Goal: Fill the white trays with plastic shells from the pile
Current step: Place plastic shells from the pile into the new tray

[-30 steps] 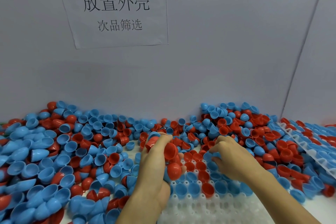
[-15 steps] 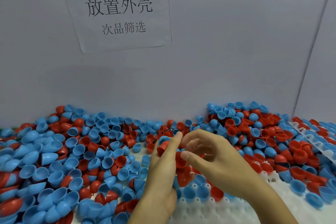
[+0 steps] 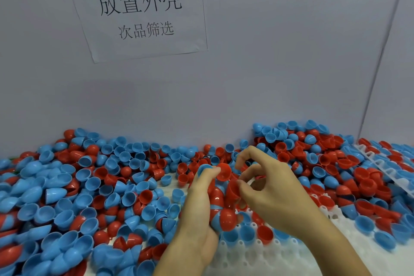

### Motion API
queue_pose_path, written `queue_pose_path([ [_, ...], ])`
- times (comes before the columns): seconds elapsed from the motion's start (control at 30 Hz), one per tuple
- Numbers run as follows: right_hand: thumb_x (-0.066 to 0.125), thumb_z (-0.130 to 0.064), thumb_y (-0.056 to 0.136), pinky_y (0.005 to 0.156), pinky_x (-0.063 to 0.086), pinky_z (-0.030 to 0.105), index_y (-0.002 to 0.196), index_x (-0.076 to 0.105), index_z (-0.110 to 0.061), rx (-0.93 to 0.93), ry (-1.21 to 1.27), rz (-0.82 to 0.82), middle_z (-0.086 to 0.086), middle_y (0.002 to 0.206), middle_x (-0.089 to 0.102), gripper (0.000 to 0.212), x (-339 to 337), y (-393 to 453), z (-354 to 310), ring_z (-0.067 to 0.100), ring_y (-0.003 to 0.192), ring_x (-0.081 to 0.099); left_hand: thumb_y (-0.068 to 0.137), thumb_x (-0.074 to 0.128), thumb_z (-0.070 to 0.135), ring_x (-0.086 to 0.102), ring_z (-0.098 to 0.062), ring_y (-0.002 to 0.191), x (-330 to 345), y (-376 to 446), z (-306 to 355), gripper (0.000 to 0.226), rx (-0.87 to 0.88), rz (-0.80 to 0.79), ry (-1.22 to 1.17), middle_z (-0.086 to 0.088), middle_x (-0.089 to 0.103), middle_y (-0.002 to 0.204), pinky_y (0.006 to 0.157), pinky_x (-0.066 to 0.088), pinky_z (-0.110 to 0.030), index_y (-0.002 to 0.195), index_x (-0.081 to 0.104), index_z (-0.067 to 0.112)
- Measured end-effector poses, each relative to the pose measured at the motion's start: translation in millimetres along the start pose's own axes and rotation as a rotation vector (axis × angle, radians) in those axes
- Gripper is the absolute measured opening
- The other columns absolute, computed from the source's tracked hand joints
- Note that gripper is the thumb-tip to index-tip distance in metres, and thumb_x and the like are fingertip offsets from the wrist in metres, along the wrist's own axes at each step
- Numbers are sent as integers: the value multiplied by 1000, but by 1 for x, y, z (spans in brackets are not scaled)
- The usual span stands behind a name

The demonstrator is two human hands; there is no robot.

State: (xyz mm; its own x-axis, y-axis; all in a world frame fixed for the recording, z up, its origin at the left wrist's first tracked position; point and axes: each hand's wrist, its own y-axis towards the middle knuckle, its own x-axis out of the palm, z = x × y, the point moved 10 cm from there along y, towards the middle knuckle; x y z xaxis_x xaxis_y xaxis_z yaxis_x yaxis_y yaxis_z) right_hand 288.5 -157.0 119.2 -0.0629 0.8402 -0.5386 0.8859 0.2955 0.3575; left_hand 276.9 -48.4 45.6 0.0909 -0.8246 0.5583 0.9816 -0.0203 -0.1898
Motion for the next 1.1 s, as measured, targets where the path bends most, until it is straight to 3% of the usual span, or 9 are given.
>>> queue_pose_path([
  [0.13,65,-12,91,59,59,25,101,56,-49,-98,-133,-95,-11,81,67,38,10,-1,-10,13,60,67,84,68,26,66,-18,57,-4,1,-4,15,-8,49,51,-9,69,75,49,52,-31,91,71,14],
  [0.2,66,-15,92,64,59,28,105,56,-49,-124,-241,-104,-9,79,65,38,13,0,-9,12,66,67,89,65,28,66,-17,57,-8,2,-7,16,-18,82,87,-8,69,75,49,52,-31,96,70,14],
  [0.3,66,-17,93,67,59,23,106,59,-46,-101,-307,-83,-11,79,65,32,11,2,-2,4,71,66,87,67,28,70,-19,59,-12,3,-9,24,-35,114,86,-10,73,81,49,52,-30,106,70,12],
  [0.43,63,-14,95,68,57,22,110,68,-35,-76,-321,-56,-9,71,65,26,4,2,6,7,70,64,82,70,28,69,-19,60,-7,1,-6,13,-32,78,95,-11,72,77,47,52,-30,78,77,18],
  [0.5,60,-12,96,69,57,26,110,70,-30,-64,-320,-52,-8,69,66,25,3,2,9,11,68,65,83,70,26,66,-19,57,-5,0,-5,13,-27,72,83,-11,70,75,47,51,-29,84,75,15],
  [0.7,60,-10,96,69,58,24,102,71,-30,-41,-222,-31,-14,74,68,24,-2,3,13,6,72,67,84,71,29,70,-19,60,-11,2,-5,30,-24,99,110,-10,74,80,47,52,-30,110,70,14],
  [0.87,61,-13,97,73,60,27,99,72,-31,-21,15,-55,-9,83,73,21,-2,4,11,10,78,71,79,73,39,73,-21,66,-5,3,-6,40,-35,9,136,-13,76,89,46,51,-29,109,73,12],
  [1.0,62,-14,97,75,61,27,100,71,-28,-1,45,-102,-7,84,74,17,3,4,13,12,77,73,61,77,44,71,-21,64,-5,2,-3,63,-27,13,128,-13,75,88,46,51,-30,114,70,10],
  [1.1,65,-15,95,75,61,28,100,72,-28,-20,17,-84,-8,84,74,15,3,5,13,11,78,72,59,77,45,72,-22,68,-6,3,-3,69,-22,23,134,-14,75,93,46,51,-30,118,68,10],
])
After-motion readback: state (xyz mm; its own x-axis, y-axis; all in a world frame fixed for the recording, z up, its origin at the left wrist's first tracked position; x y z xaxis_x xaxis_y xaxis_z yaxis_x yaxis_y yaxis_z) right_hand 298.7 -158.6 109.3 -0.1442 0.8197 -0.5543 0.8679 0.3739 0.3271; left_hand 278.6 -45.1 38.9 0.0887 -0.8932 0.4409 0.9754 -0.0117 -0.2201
